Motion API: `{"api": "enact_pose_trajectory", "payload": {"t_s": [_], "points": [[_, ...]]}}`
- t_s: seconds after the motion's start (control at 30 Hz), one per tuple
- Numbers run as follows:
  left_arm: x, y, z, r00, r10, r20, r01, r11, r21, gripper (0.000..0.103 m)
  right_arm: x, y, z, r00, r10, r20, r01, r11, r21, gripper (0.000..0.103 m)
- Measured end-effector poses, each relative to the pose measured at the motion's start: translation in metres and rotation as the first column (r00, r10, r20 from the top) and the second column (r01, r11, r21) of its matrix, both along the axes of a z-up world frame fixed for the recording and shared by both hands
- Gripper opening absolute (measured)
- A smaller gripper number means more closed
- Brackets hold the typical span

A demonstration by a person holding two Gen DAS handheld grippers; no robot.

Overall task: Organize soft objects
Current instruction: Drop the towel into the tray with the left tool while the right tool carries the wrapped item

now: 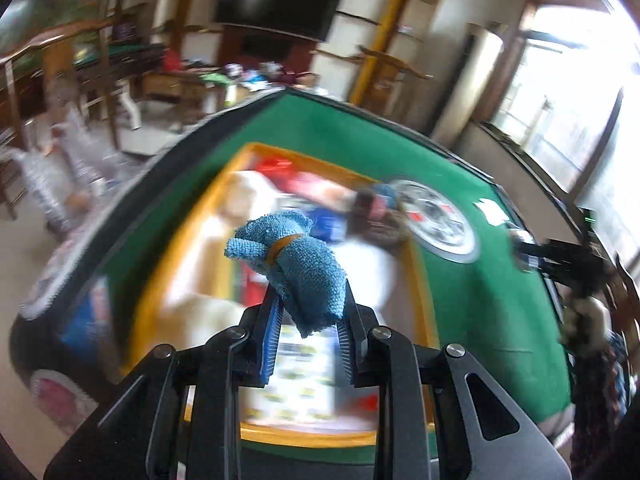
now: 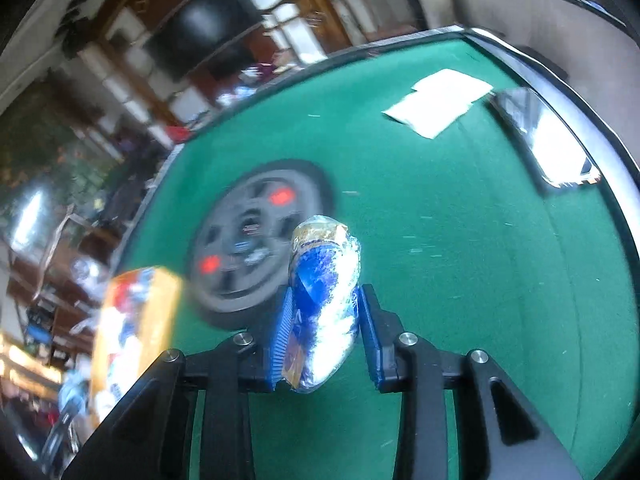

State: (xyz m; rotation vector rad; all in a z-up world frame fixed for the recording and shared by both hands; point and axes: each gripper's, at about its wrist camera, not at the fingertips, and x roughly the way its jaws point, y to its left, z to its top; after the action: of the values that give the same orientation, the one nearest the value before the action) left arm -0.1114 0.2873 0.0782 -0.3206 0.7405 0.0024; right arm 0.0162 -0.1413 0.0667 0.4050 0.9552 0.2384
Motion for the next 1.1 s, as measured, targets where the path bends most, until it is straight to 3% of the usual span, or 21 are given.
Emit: {"api": "enact_pose_trajectory", "payload": {"t_s": [0.17, 0.37, 0.43, 0.5, 0.6, 0.67, 0.83, 0.9, 1.1], "points": [[0.016, 0.024, -0.014, 0.998, 0.046, -0.041, -0.046, 0.999, 0.008, 0.023, -0.014, 0.072, 0.024, 0.984, 0.173, 0.039, -0.173, 0.985, 0.003, 0.030], [0.041, 0.039, -0.030, 0.995, 0.059, -0.081, -0.059, 0.998, 0.004, 0.023, -0.029, 0.176, 0.020, 0.916, 0.402, 0.018, -0.402, 0.916, 0.007, 0.030], [0.050, 0.042, -0.031, 0.994, 0.057, -0.093, -0.057, 0.998, 0.010, 0.027, -0.033, 0.203, 0.012, 0.893, 0.449, 0.007, -0.449, 0.893, -0.013, 0.030], [0.054, 0.045, -0.031, 0.994, 0.056, -0.099, -0.054, 0.998, 0.018, 0.038, -0.034, 0.233, 0.003, 0.871, 0.490, -0.015, -0.491, 0.871, -0.034, 0.030], [0.058, 0.045, -0.030, 0.994, 0.050, -0.098, -0.049, 0.999, 0.013, 0.049, -0.039, 0.260, -0.009, 0.855, 0.518, -0.037, -0.519, 0.851, -0.080, 0.030], [0.055, 0.047, -0.027, 0.995, 0.050, -0.086, -0.050, 0.999, -0.003, 0.052, -0.039, 0.275, -0.017, 0.848, 0.527, -0.054, -0.529, 0.838, -0.134, 0.030], [0.040, 0.053, -0.023, 0.996, 0.051, -0.068, -0.054, 0.998, -0.044, 0.056, -0.040, 0.297, -0.023, 0.866, 0.499, -0.042, -0.487, 0.818, -0.306, 0.031], [0.034, 0.054, -0.021, 0.997, 0.052, -0.060, -0.055, 0.997, -0.052, 0.057, -0.039, 0.300, -0.021, 0.868, 0.495, -0.038, -0.481, 0.818, -0.316, 0.032], [0.018, 0.055, -0.012, 0.998, 0.064, -0.029, -0.066, 0.995, -0.072, 0.064, -0.033, 0.286, -0.016, 0.885, 0.465, -0.023, -0.455, 0.853, -0.256, 0.048]]}}
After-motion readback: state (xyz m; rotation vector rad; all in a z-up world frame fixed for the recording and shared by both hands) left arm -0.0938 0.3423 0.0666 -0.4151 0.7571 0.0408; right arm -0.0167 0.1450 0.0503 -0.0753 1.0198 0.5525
